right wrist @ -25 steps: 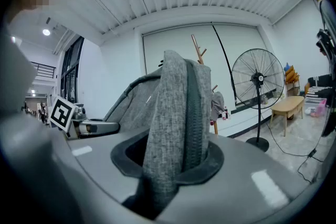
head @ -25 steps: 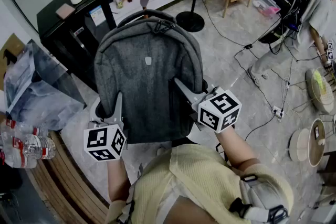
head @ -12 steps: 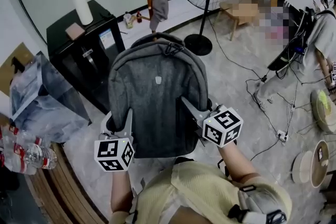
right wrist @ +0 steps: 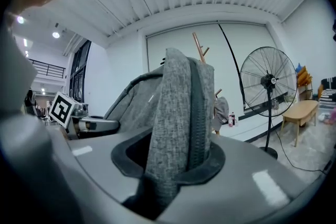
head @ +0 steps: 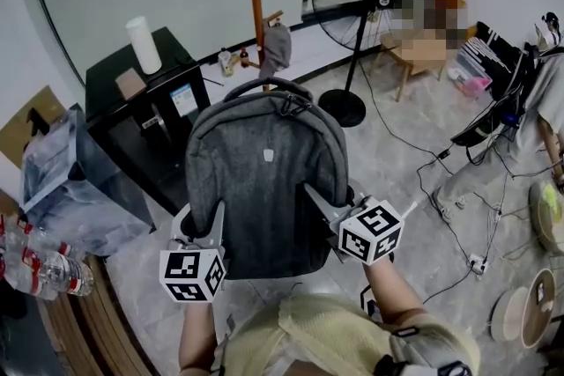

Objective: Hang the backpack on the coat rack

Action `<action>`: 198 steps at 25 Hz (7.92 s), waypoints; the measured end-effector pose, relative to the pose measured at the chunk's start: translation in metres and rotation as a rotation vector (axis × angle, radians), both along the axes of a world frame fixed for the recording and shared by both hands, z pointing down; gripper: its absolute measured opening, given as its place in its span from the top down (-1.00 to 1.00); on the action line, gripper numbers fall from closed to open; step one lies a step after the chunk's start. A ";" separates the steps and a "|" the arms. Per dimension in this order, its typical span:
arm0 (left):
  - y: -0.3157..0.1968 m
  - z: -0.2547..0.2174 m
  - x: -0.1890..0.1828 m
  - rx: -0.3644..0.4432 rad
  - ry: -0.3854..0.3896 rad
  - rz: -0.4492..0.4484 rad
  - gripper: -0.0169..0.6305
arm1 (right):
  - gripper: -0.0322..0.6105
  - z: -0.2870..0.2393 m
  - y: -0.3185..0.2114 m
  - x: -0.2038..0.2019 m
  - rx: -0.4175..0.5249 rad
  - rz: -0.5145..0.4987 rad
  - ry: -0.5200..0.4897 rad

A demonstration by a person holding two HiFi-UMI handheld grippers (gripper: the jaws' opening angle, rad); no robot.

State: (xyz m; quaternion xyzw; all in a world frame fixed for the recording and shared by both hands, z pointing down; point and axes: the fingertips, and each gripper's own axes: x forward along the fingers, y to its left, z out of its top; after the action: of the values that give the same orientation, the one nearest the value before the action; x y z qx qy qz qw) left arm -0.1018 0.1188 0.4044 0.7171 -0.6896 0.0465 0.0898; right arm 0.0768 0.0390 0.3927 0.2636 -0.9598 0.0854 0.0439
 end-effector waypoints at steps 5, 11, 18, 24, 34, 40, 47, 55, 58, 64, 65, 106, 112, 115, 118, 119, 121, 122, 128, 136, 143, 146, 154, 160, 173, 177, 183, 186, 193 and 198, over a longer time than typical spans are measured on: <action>-0.022 -0.009 0.010 -0.006 -0.020 0.012 0.50 | 0.53 -0.003 -0.024 0.010 -0.026 0.026 -0.030; -0.052 -0.024 0.028 0.045 -0.046 0.031 0.49 | 0.54 -0.023 -0.057 0.025 0.025 0.026 -0.043; -0.076 -0.038 0.041 0.065 -0.048 0.052 0.49 | 0.54 -0.047 -0.088 0.034 0.100 0.014 -0.037; -0.103 -0.056 0.023 0.086 -0.057 0.027 0.50 | 0.54 -0.066 -0.112 0.018 0.136 0.016 -0.056; -0.174 -0.080 -0.023 0.118 -0.078 0.075 0.50 | 0.54 -0.094 -0.169 -0.021 0.165 0.070 -0.057; -0.211 -0.099 -0.052 0.160 -0.084 0.079 0.50 | 0.54 -0.115 -0.203 -0.049 0.211 0.085 -0.062; -0.250 -0.126 -0.075 0.202 -0.120 0.093 0.49 | 0.54 -0.144 -0.236 -0.069 0.259 0.120 -0.070; -0.287 -0.148 -0.107 0.233 -0.140 0.111 0.48 | 0.53 -0.170 -0.271 -0.101 0.295 0.147 -0.056; -0.298 -0.157 -0.116 0.249 -0.151 0.112 0.48 | 0.53 -0.178 -0.282 -0.109 0.304 0.153 -0.056; -0.323 -0.167 -0.121 0.252 -0.151 0.110 0.48 | 0.53 -0.191 -0.311 -0.118 0.298 0.141 -0.032; -0.327 -0.168 -0.122 0.251 -0.151 0.104 0.48 | 0.53 -0.194 -0.317 -0.120 0.298 0.134 -0.029; -0.443 -0.168 -0.163 0.145 -0.094 -0.073 0.48 | 0.54 -0.195 -0.457 -0.171 0.141 -0.068 -0.034; -0.446 -0.161 -0.161 0.131 -0.077 -0.067 0.48 | 0.55 -0.189 -0.459 -0.169 0.127 -0.068 -0.026; -0.449 -0.154 -0.160 0.111 -0.079 -0.063 0.48 | 0.55 -0.180 -0.464 -0.169 0.093 -0.065 -0.018; -0.451 -0.149 -0.162 0.103 -0.082 -0.062 0.48 | 0.55 -0.172 -0.467 -0.171 0.075 -0.063 -0.024; -0.452 -0.148 -0.163 0.102 -0.080 -0.062 0.48 | 0.55 -0.171 -0.467 -0.171 0.076 -0.061 -0.026; -0.454 -0.147 -0.164 0.102 -0.074 -0.062 0.48 | 0.55 -0.171 -0.469 -0.171 0.080 -0.059 -0.025; -0.455 -0.146 -0.164 0.101 -0.070 -0.062 0.48 | 0.55 -0.171 -0.470 -0.171 0.080 -0.058 -0.023; -0.462 -0.138 -0.165 0.085 -0.055 -0.058 0.48 | 0.55 -0.165 -0.476 -0.173 0.066 -0.046 -0.006; -0.476 -0.126 -0.171 0.066 -0.042 -0.056 0.47 | 0.54 -0.155 -0.490 -0.178 0.050 -0.041 0.001; -0.491 -0.113 -0.176 0.042 -0.043 -0.054 0.45 | 0.53 -0.140 -0.506 -0.181 0.043 -0.040 -0.003; -0.499 -0.107 -0.175 0.021 -0.049 -0.054 0.43 | 0.52 -0.135 -0.514 -0.179 0.042 -0.043 -0.014; -0.514 -0.091 -0.181 -0.004 -0.028 -0.071 0.36 | 0.50 -0.125 -0.524 -0.180 0.100 -0.034 -0.003; -0.518 -0.088 -0.185 0.019 -0.024 -0.099 0.29 | 0.46 -0.123 -0.528 -0.179 0.108 -0.033 -0.014; -0.512 -0.096 -0.191 0.113 -0.068 -0.170 0.06 | 0.33 -0.121 -0.530 -0.175 0.136 0.008 -0.007; -0.506 -0.108 -0.190 0.160 -0.075 -0.182 0.01 | 0.26 -0.122 -0.528 -0.173 0.173 0.040 0.016; -0.495 -0.118 -0.182 0.215 -0.095 -0.166 -0.02 | 0.15 -0.122 -0.523 -0.162 0.211 0.094 0.030; -0.488 -0.125 -0.173 0.240 -0.137 -0.139 0.02 | 0.13 -0.124 -0.518 -0.155 0.221 0.115 0.023; -0.472 -0.134 -0.164 0.280 -0.116 -0.089 0.02 | 0.12 -0.128 -0.498 -0.150 0.242 0.130 0.013; -0.460 -0.136 -0.156 0.294 -0.110 -0.049 0.02 | 0.12 -0.132 -0.485 -0.144 0.272 0.163 0.000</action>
State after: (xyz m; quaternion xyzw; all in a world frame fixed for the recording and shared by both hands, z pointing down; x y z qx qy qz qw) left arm -0.2583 -0.3415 0.2686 0.7018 -0.7102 -0.0178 -0.0529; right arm -0.0675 -0.4458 0.2608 0.3442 -0.9380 -0.0419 0.0010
